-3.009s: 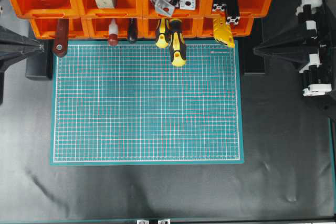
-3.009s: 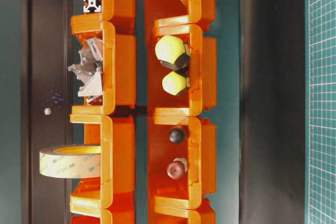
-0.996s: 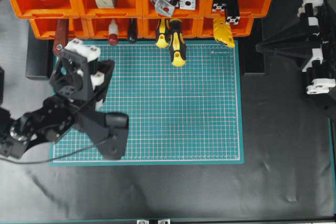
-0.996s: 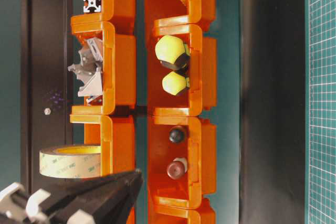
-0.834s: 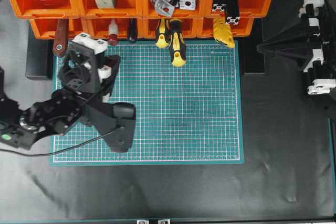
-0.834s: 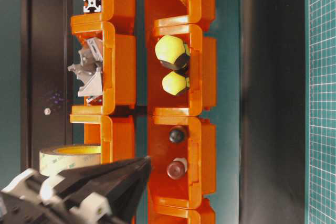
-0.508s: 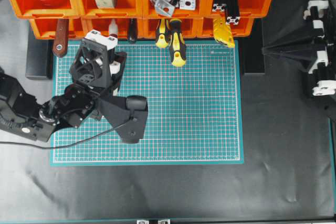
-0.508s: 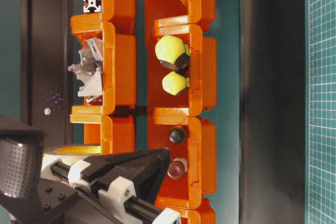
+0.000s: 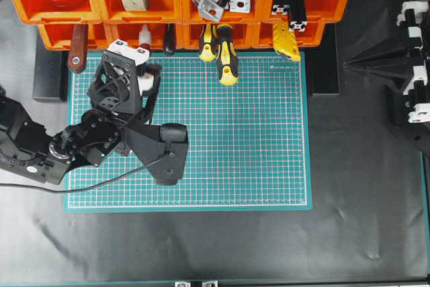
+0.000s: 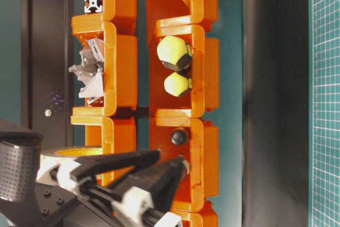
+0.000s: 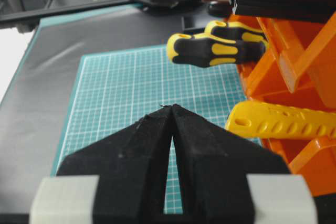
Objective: Pick red screwdriver from container rack with left arm.
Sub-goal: 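Align the open left gripper around the red screwdriver handle and close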
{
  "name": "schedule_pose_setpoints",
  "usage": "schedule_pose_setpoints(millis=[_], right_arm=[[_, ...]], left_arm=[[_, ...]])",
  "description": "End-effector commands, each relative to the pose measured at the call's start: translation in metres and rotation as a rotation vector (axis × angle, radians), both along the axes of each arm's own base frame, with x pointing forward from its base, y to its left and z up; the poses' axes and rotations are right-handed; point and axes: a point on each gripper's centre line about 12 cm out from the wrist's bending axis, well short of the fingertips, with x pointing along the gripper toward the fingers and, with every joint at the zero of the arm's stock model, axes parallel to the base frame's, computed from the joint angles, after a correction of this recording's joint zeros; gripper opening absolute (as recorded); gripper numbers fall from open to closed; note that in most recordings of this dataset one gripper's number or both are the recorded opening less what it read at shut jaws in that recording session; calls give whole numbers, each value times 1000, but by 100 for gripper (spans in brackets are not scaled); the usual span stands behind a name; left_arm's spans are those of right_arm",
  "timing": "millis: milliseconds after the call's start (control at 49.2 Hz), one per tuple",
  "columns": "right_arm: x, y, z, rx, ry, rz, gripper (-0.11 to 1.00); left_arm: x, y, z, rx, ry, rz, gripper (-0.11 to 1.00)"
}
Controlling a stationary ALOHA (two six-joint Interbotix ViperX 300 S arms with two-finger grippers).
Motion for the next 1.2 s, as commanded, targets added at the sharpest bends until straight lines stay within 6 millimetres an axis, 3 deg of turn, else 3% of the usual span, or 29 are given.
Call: schedule_pose_setpoints(millis=[0, 102, 183, 508, 1179], right_arm=[[1, 0, 3, 1, -5, 1, 0], [1, 0, 3, 1, -5, 0, 0], [1, 0, 1, 2, -2, 1, 0], [0, 1, -5, 5, 14, 2, 0], [0, 2, -8, 5, 20, 8, 0]], left_arm=[[1, -2, 11, -18, -42, 10, 50], [-1, 0, 9, -24, -48, 26, 78], [-3, 5, 7, -24, -45, 45, 90], [-19, 31, 4, 12, -4, 146, 87], [-12, 47, -7, -54, -58, 152, 87]])
